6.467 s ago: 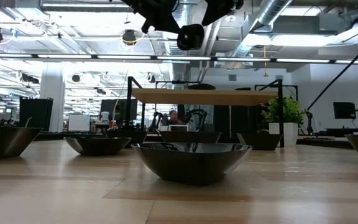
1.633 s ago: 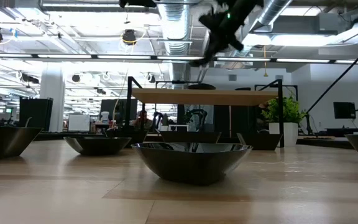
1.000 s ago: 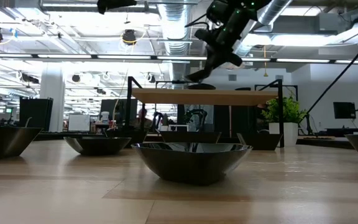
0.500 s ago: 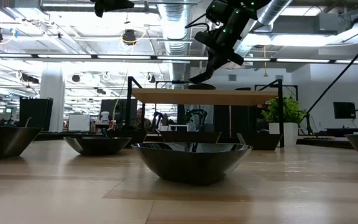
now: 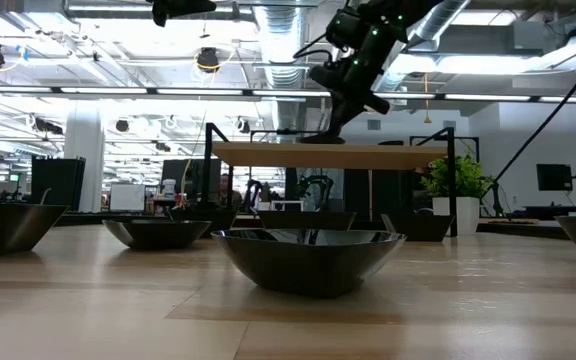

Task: Pick & Place Mini shaped plates
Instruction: Stack the leaf-shaped plate on top of the leaf-shaped plates on the shelf

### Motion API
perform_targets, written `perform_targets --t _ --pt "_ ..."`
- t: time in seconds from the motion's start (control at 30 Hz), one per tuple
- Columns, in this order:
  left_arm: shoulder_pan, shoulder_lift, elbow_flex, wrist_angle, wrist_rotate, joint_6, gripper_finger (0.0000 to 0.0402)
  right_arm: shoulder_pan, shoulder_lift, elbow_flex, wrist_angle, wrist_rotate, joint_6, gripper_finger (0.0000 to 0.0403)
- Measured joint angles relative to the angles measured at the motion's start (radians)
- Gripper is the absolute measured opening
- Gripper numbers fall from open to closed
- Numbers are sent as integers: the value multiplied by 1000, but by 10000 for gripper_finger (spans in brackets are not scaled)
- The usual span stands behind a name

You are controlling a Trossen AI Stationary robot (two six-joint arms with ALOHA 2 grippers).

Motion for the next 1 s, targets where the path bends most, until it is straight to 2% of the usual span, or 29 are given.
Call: perform_targets --t 0.43,1.0 --pt "0 0 0 4 0 0 192 -5 1 0 -2 14 -2 0" --pt "0 0 0 4 0 8 192 -6 4 1 22 -22 -3 8"
